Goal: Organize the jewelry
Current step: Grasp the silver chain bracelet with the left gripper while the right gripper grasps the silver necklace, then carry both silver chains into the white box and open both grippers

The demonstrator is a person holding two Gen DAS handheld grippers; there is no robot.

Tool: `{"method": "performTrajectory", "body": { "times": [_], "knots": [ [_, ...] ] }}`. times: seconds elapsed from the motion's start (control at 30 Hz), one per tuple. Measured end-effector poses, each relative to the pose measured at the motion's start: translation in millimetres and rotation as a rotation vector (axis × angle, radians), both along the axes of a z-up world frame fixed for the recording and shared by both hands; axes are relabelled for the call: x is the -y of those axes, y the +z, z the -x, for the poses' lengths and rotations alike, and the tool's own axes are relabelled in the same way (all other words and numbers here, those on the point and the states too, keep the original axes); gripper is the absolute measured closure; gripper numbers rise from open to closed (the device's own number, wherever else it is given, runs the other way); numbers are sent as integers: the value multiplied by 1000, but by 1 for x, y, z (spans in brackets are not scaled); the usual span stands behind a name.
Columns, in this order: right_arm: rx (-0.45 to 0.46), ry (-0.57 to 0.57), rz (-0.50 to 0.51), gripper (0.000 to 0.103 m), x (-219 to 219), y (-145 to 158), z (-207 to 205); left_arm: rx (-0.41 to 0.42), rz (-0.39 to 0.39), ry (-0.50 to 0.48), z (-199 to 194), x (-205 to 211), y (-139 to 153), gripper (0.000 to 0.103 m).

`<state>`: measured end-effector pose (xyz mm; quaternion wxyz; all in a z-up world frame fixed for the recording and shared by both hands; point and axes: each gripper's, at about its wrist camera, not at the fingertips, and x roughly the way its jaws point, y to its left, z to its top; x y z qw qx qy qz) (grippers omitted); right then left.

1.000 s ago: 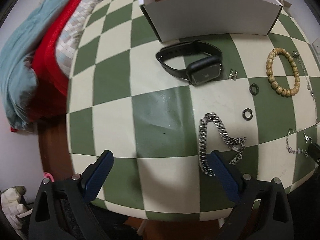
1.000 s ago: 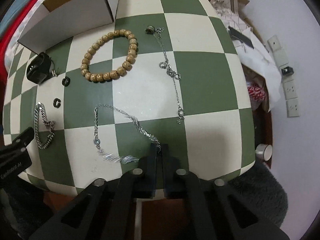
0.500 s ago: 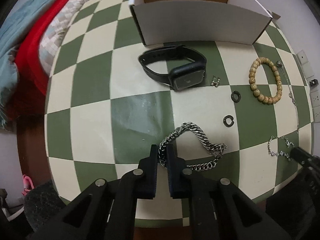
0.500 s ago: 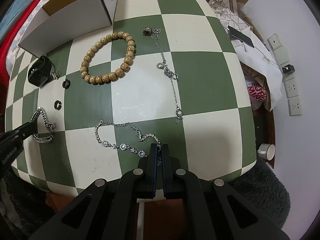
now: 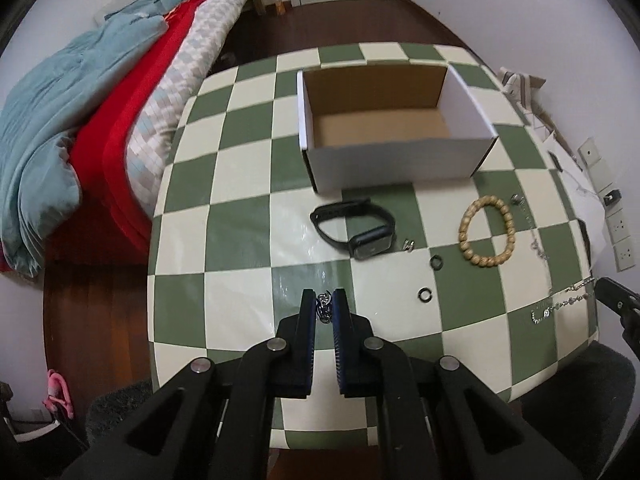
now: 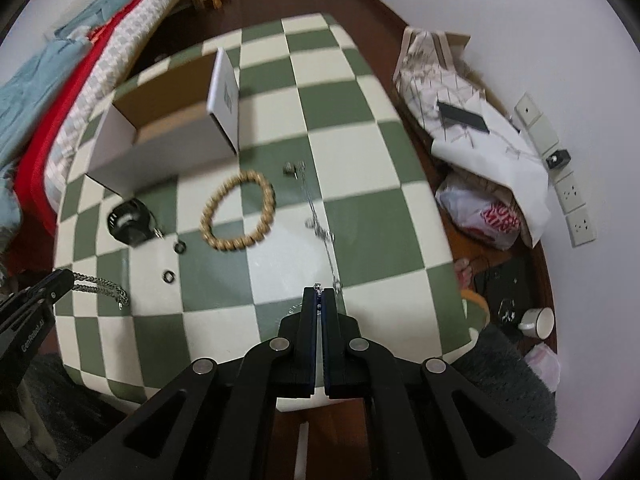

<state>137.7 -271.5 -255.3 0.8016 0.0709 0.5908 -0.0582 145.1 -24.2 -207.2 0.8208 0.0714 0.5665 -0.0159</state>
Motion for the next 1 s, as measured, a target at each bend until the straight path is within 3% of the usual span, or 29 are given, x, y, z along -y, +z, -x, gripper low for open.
{"method": "performTrajectory", "body": {
  "times": [0.5,0.77,1.0],
  "knots": [
    [157,60,63,101,-28,65,-20,116,71,-26,-9,12,63,98],
    [239,104,56,101,-48,99,-52,204,111,-8,-45,8,104,98],
    [291,134,54,101,-63,120,-97,266,110,8,-90,3,121,98]
  ]
}}
